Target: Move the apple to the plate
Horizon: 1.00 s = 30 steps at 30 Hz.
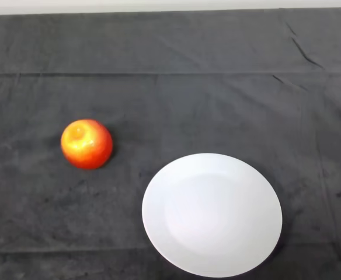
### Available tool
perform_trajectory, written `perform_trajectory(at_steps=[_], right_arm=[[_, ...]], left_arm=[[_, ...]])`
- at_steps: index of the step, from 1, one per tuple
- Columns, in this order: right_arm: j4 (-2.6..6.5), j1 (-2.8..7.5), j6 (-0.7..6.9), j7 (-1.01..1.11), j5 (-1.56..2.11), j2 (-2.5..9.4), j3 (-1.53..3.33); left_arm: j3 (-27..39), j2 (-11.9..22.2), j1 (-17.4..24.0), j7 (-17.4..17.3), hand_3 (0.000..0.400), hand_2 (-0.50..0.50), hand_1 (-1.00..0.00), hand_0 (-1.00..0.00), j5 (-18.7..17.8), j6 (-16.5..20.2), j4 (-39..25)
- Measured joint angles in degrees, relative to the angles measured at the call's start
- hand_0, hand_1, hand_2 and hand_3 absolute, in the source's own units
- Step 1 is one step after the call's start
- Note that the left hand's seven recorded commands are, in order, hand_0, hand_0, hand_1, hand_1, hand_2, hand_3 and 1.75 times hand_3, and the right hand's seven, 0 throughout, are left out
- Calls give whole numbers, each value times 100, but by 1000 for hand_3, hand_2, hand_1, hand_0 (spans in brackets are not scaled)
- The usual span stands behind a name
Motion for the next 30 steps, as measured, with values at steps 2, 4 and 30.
perform_trajectory(at_steps=[2,4,30], right_arm=[[0,0,0,0,0,0,0],[0,0,0,0,0,0,0],[0,0,0,0,0,0,0]], left_arm=[[-52,0,2,11,0,0,0,0,0,78,-124],[-144,-4,24,17,0,0,0,0,2,188,-285],[-860,-326,263,225,0,0,0,0,253,1585,-2483]])
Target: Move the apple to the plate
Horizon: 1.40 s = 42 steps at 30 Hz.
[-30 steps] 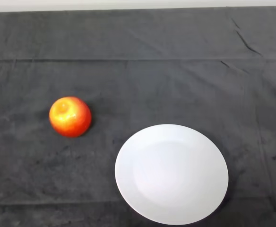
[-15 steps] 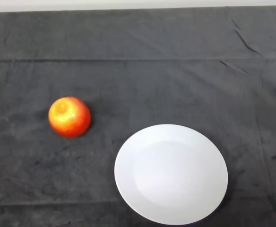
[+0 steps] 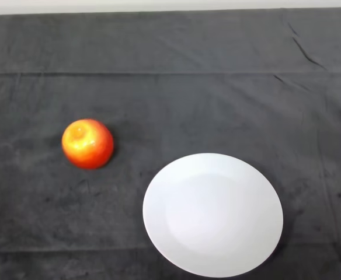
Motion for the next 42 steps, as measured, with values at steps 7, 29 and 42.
perform_trajectory(at_steps=[7,29,42], right_arm=[[0,0,0,0,0,0,0],[0,0,0,0,0,0,0],[0,0,0,-1,0,0,0]], left_arm=[[-475,-81,-1,8,0,0,0,0,231,364,-405],[-1785,-265,-34,-241,0,0,0,0,661,1129,-962],[-2528,-359,-175,-262,0,0,0,0,873,1288,-963]])
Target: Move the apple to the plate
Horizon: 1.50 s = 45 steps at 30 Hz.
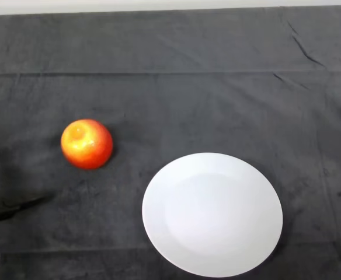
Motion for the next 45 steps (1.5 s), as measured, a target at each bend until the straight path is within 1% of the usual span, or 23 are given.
perform_trajectory(at_steps=[13,16,19,22,24,28,40,43,45], right_arm=[[0,0,0,-1,0,2,0],[0,0,0,-1,0,2,0],[0,0,0,-1,0,2,1],[0,0,0,-1,0,2,0],[0,0,0,-1,0,2,0],[0,0,0,-1,0,2,0],[0,0,-1,-1,0,3,0],[0,0,-1,-1,0,3,0],[0,0,-1,-1,0,3,0]], left_arm=[[-586,-25,-800,-2,0,0,0,0,20,15,123],[-628,-26,-873,-20,0,0,0,0,30,15,170],[-638,-27,-991,-69,0,0,0,0,38,19,355],[-653,-26,-1030,-88,0,0,0,0,51,19,375],[-755,-26,-1049,-94,0,0,0,0,134,19,418],[-913,-65,-1122,-122,0,0,0,0,143,20,535],[-1345,-272,-1716,-99,0,0,0,0,229,29,1078],[-1486,-281,-1830,-67,0,0,0,0,228,-5,1262],[-1520,-351,-1897,-64,0,0,0,0,228,-54,1376]])
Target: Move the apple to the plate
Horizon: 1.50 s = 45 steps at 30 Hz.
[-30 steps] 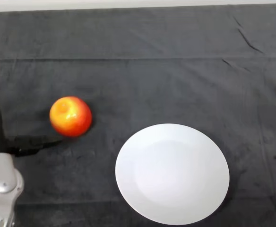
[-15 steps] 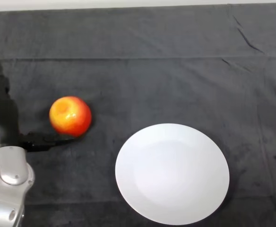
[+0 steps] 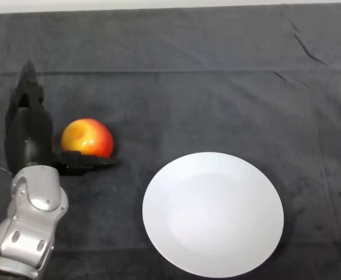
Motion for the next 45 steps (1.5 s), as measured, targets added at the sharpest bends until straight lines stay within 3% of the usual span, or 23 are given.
perform_trajectory(at_steps=[5,6,7,8,9,13,22,33,38,45], right_arm=[[0,0,0,0,0,0,0],[0,0,0,0,0,0,0],[0,0,0,0,0,0,0],[0,0,0,0,0,0,0],[0,0,0,0,0,0,0],[0,0,0,0,0,0,0],[0,0,0,0,0,0,0],[0,0,0,0,0,0,0],[0,0,0,0,0,0,0],[0,0,0,0,0,0,0]], left_arm=[[-173,-35,-33,2,0,0,0,0,0,-66,154],[-233,-36,-35,1,149,-67,-239,-373,0,-88,213],[-245,-44,-35,-1,149,-67,-239,-373,-1,-92,251],[-247,-45,-35,-4,400,-122,-757,-1000,-1,-92,288],[-246,-43,-35,-5,400,0,-1000,-1000,-1,-91,311],[-402,-42,-102,-61,400,0,-1000,-1000,5,15,310],[-725,-31,-358,-227,400,0,-1000,-1000,248,795,143],[-1157,-33,-475,-547,400,0,-1000,-1000,675,1933,-1359],[-1426,-36,-477,-566,400,0,-1000,-1000,890,2105,-1843],[-1744,-35,-472,-607,400,0,-1000,-1000,896,2089,-2037]])
